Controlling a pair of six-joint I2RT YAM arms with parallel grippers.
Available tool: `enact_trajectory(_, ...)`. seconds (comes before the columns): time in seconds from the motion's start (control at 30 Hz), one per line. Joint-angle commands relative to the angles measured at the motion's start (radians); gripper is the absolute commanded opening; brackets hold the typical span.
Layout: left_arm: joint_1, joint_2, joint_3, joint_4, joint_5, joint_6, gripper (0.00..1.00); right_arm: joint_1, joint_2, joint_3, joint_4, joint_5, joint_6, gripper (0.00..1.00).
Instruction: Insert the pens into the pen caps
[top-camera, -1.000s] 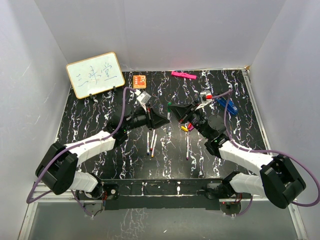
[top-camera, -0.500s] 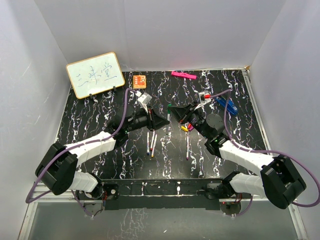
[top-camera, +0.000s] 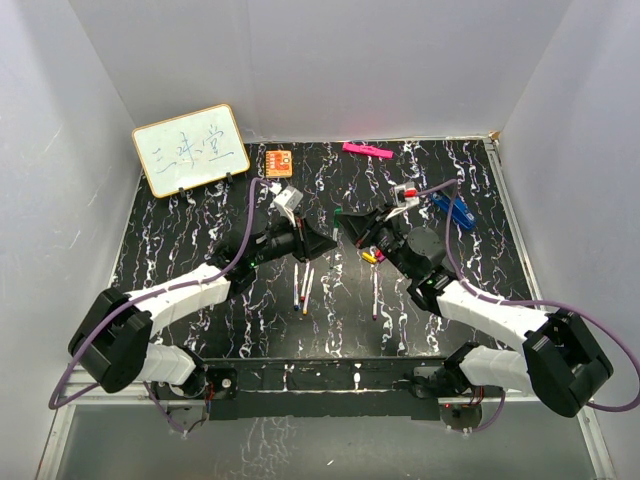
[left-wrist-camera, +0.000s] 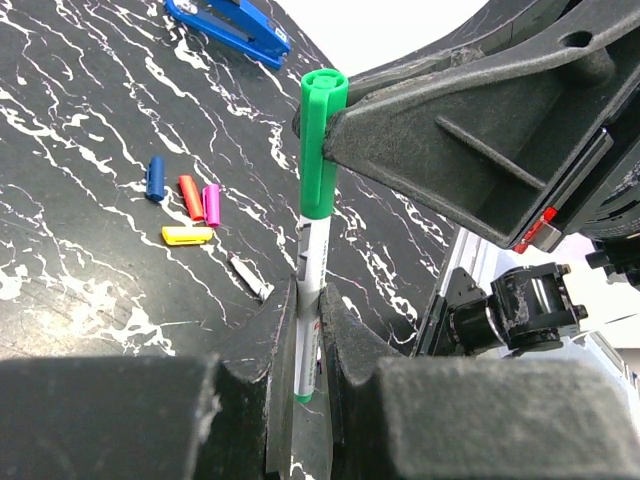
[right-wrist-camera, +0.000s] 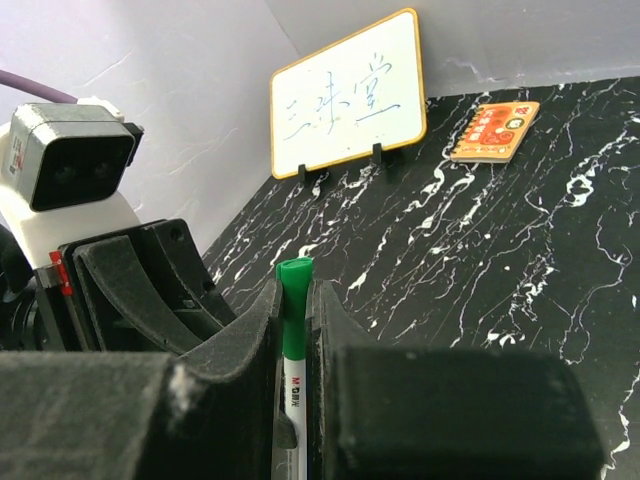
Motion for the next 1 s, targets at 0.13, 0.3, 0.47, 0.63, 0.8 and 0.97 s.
enact_trajectory(0.13, 0.024, -0.071, 0.068, 0.025, -0.087, 0.035, 0.0, 0.044, 0.012, 0.032, -0.205, 0.004, -0.04, 0.18)
enact_trajectory(0.3, 0.024, -0.095, -0.001, -0.099, -0.094, 0.049, 0.0, 0.045, -0.021, 0.115, -0.208, 0.117, -0.091, 0.31)
enact_trajectory(0.47, 0.024, -0.106, -0.055, -0.196, -0.156, 0.04, 0.0, 0.044, -0.094, 0.151, -0.179, 0.229, -0.147, 0.48)
enact_trajectory(0.63, 0.025, -0.092, -0.009, -0.333, -0.318, 0.052, 0.0, 0.044, -0.149, 0.152, -0.187, 0.312, -0.155, 0.97)
enact_trajectory(0.8, 0.081, 0.017, 0.138, -0.512, -0.428, 0.091, 0.0, 0.044, -0.151, 0.14, -0.216, 0.354, -0.136, 0.98)
enact_trajectory(0.97, 0.221, 0.166, 0.257, -0.623, -0.402, 0.059, 0.0, 0.043, -0.149, 0.124, -0.224, 0.389, -0.132, 0.98)
